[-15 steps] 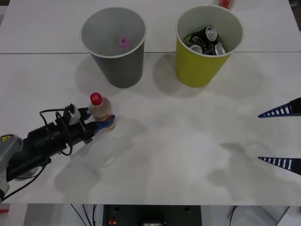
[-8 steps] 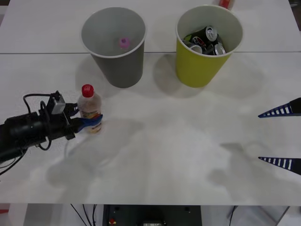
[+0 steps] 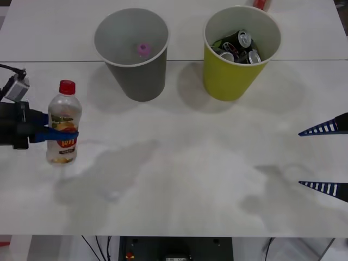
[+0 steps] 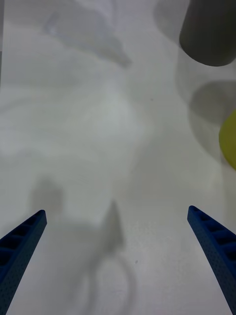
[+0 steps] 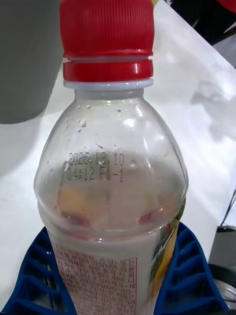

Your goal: Put the can into the green bin and the plastic bottle into the gray bin

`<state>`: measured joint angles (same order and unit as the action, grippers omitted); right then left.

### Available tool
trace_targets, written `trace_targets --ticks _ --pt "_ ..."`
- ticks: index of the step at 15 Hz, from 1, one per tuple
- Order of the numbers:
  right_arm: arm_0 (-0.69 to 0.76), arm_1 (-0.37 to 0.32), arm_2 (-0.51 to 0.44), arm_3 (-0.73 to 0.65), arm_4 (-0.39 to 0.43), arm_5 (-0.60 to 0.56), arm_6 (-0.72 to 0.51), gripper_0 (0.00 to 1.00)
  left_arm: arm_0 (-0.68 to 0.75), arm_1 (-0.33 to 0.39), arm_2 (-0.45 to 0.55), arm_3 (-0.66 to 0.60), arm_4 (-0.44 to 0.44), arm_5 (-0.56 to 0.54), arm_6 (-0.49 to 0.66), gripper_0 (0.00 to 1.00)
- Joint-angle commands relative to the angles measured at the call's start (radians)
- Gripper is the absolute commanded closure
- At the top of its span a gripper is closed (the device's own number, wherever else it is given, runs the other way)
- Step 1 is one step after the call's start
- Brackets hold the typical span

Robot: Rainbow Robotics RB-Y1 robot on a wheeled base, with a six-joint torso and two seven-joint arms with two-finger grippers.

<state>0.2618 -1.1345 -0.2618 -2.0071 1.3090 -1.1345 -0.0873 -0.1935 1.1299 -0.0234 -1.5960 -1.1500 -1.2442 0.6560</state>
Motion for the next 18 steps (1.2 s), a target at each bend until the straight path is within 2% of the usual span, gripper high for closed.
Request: trace_targets --ticks 1,4,6,9,11,13,14,16,18 --pt "0.000 0.000 0.000 0.000 0.000 0.000 0.000 0.00 -0.063 0.047 0.066 -0.068 -0.116 -0.152 0.229 1.00" --pt "0.000 0.000 0.000 0.000 0.000 0.000 0.000 0.00 -0.172 0.126 0.065 -0.183 -0.231 -0.204 0.508 1.00" --pt "0.000 0.000 0.000 0.000 0.000 0.000 0.000 0.00 -0.236 0.143 0.042 -0.237 -0.289 -0.201 0.633 1.00" --pt "0.000 0.000 0.000 0.000 0.000 0.000 0.000 0.00 -0.429 0.145 -0.098 -0.209 -0.378 -0.196 0.674 1.00" --pt "0.000 0.000 0.000 0.000 0.000 0.000 0.000 0.00 -0.620 0.145 -0.254 -0.136 -0.405 -0.196 0.674 1.00" --pt "0.000 0.000 0.000 0.000 0.000 0.000 0.000 0.00 -0.850 0.143 -0.454 -0.042 -0.399 -0.189 0.674 1.00" --pt "0.000 0.000 0.000 0.000 0.000 0.000 0.000 0.00 -0.936 0.139 -0.523 -0.016 -0.395 -0.187 0.675 1.00" --pt "0.000 0.000 0.000 0.000 0.000 0.000 0.000 0.00 -1.100 0.102 -0.647 0.050 -0.386 -0.187 0.674 1.00" --pt "0.000 0.000 0.000 0.000 0.000 0.000 0.000 0.00 -1.192 0.022 -0.685 0.159 -0.393 -0.189 0.674 1.00"
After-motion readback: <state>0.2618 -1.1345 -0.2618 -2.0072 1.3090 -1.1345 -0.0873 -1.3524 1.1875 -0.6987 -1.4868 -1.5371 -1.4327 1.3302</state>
